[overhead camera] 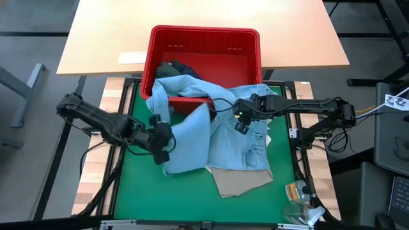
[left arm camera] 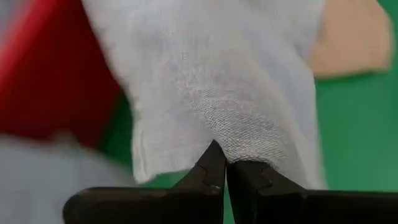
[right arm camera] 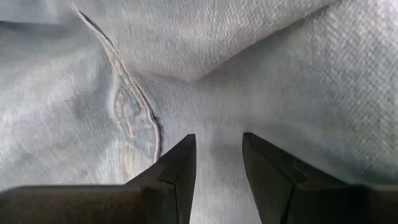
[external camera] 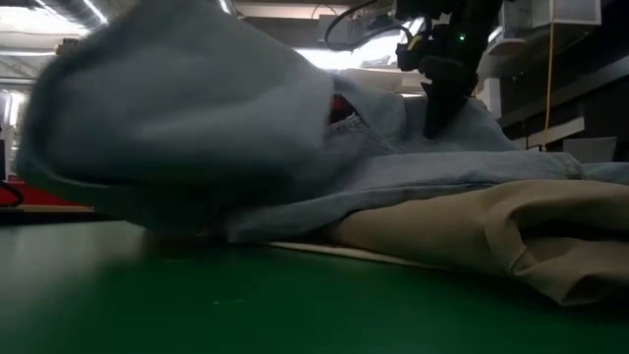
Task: Fold Laundry from Bin
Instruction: Fold the light blue jeans
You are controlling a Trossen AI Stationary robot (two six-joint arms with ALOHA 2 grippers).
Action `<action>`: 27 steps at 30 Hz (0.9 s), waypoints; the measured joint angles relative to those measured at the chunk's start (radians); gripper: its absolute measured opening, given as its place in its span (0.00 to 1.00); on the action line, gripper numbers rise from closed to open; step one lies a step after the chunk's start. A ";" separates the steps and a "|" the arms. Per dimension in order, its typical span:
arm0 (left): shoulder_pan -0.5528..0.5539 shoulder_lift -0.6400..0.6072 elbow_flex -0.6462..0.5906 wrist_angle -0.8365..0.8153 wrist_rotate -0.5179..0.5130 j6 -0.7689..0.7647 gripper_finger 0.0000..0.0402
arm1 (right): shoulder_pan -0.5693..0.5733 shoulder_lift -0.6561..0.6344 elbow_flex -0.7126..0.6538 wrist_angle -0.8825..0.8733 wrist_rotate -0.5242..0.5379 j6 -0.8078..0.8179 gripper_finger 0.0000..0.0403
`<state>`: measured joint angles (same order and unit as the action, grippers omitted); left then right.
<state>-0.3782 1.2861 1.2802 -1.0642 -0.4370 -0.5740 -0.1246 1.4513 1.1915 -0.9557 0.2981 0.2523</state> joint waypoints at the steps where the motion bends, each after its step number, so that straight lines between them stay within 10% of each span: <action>1: 0.003 0.000 0.035 -0.065 0.061 -0.061 0.00 | 0.000 0.000 0.000 -0.005 0.000 0.000 0.33; 9: -0.004 -0.001 0.220 -0.464 0.405 -0.429 0.00 | 0.000 0.000 0.000 -0.066 0.000 -0.012 0.33; 27: -0.011 -0.013 0.231 -0.507 0.402 -0.523 0.00 | 0.306 -0.126 0.065 -0.113 -0.161 0.000 0.33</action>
<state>-0.3893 1.2728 1.5112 -1.5713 -0.0349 -1.0973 0.1814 1.3253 1.2564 -1.0683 0.1373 0.2519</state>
